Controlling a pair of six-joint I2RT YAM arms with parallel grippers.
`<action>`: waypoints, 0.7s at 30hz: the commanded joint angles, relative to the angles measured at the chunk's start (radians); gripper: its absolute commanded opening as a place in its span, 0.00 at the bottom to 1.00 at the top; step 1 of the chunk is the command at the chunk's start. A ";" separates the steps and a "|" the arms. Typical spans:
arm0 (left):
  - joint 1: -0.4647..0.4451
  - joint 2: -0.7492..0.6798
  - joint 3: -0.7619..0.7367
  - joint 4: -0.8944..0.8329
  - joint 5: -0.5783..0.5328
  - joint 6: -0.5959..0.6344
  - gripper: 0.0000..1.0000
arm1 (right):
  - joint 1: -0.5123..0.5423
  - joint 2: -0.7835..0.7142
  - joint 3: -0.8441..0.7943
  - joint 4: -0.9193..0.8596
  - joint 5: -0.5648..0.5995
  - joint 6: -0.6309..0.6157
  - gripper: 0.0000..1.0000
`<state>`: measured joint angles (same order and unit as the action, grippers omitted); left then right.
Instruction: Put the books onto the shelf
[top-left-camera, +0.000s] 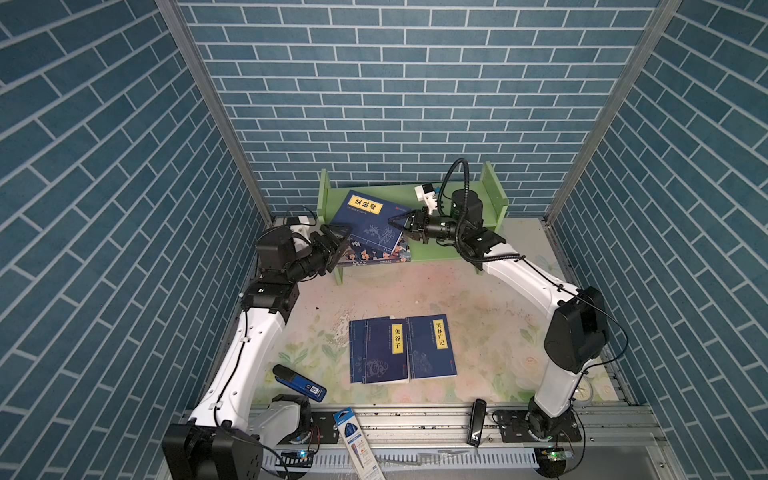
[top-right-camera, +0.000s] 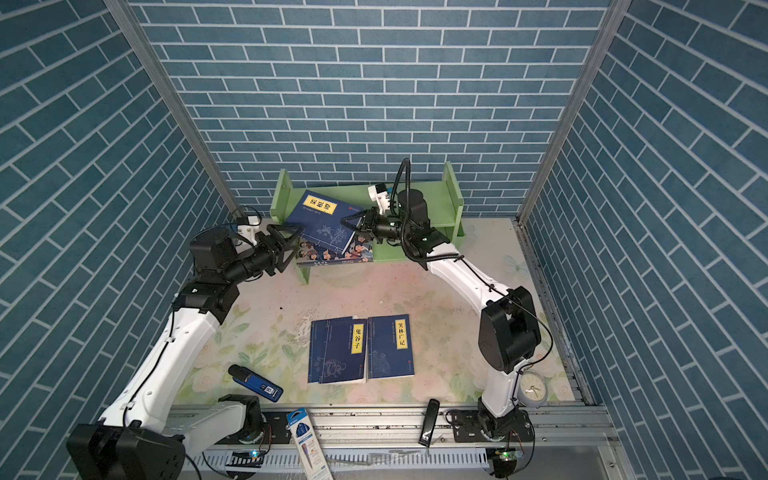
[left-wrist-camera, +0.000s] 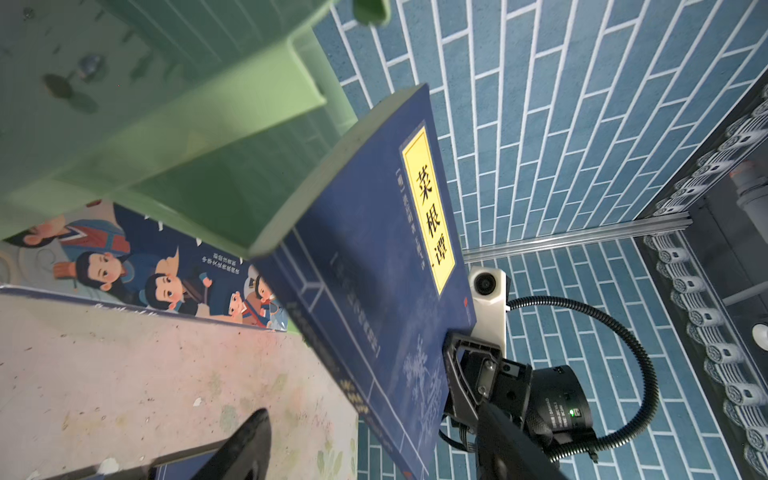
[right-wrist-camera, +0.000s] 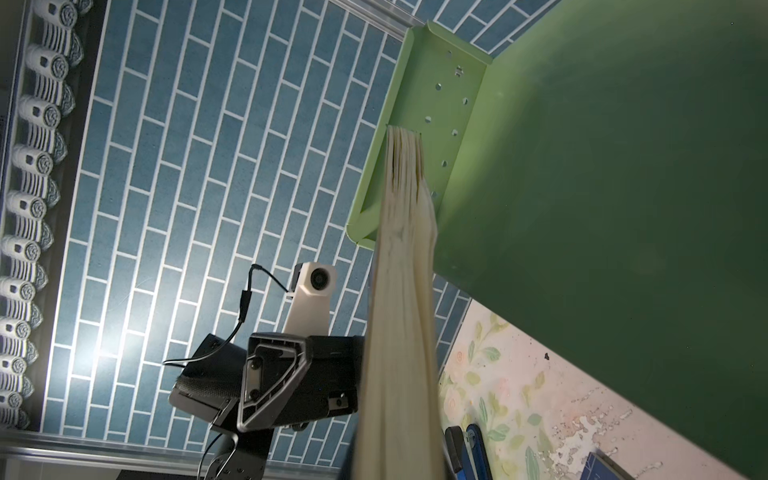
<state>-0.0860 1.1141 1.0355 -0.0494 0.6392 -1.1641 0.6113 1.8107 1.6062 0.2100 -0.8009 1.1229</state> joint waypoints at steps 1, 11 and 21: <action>-0.020 0.002 -0.017 0.137 0.018 -0.023 0.79 | -0.007 -0.057 -0.009 0.112 -0.050 0.048 0.02; -0.063 0.027 0.002 0.175 0.001 -0.073 0.41 | -0.005 -0.085 -0.070 0.193 -0.141 0.129 0.04; -0.064 0.041 0.029 0.199 -0.036 -0.084 0.00 | -0.005 -0.122 -0.122 0.197 -0.058 0.126 0.59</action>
<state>-0.1490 1.1442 1.0306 0.1032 0.6266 -1.2675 0.6041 1.7618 1.5082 0.3557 -0.8879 1.2644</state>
